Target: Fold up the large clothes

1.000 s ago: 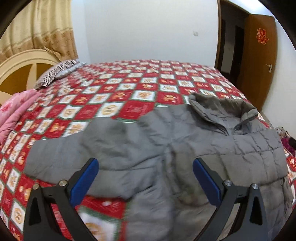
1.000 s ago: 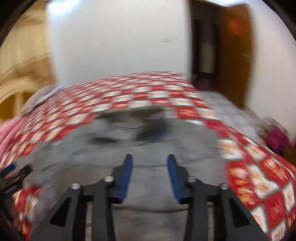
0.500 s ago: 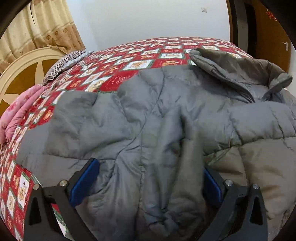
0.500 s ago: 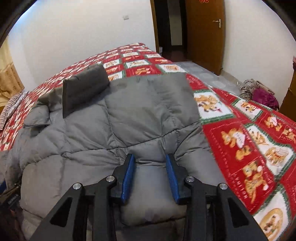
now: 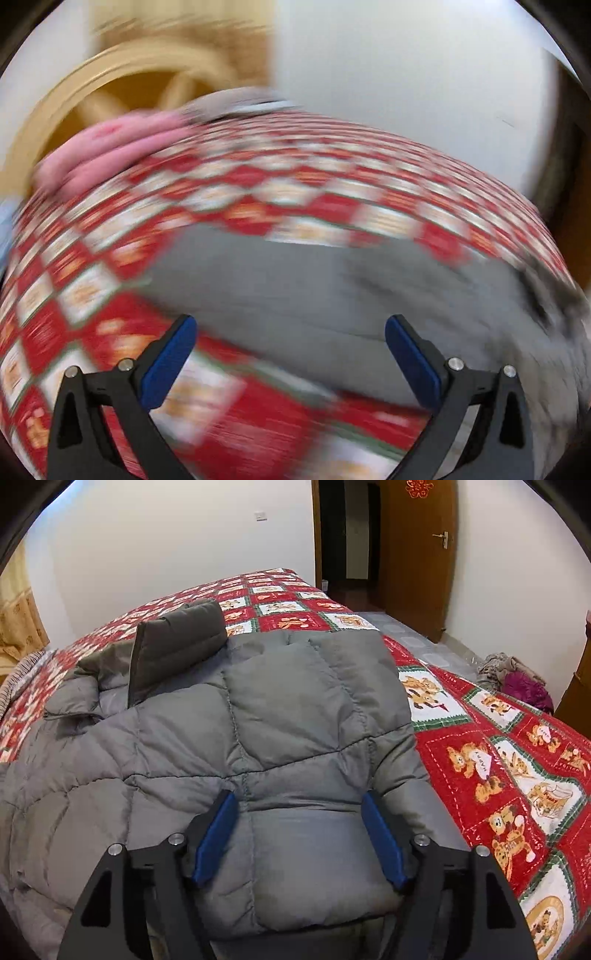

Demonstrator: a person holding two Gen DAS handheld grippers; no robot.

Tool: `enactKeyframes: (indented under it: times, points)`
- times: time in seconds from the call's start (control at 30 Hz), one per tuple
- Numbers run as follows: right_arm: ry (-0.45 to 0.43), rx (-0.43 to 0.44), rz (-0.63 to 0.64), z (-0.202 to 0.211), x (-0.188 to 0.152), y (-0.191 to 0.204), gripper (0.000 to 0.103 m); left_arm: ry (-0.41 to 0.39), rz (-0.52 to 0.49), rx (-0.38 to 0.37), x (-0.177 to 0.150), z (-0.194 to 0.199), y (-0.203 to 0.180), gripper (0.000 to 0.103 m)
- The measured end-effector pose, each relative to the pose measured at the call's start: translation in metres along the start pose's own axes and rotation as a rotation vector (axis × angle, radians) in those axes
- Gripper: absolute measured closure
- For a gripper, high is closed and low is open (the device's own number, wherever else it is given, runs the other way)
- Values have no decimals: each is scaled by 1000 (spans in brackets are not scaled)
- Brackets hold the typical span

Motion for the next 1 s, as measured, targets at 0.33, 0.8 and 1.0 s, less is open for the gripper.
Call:
enactKeyframes:
  times: [0.33,0.8,1.0]
  points:
    - [2,2,0,-2,0,1,30,205,342,128,11,-112,89,9]
    - [-3,12,-9,-3,-1,0,29,37,188,27,26,-91,45,94]
    - [-6,24,-22,-3,-1,-2,29,-148,69,-161,51,-2,-22,94]
Point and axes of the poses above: each gripper's, at about its wrist camera, not at the fingertips, and z roughly against the way its jaws point, y to its left, x to its top, the point moved 1 cm from there along -z, roughly the way its jaws point, and after that the axes turned 4 degrees about z, right-handed, at the moved point
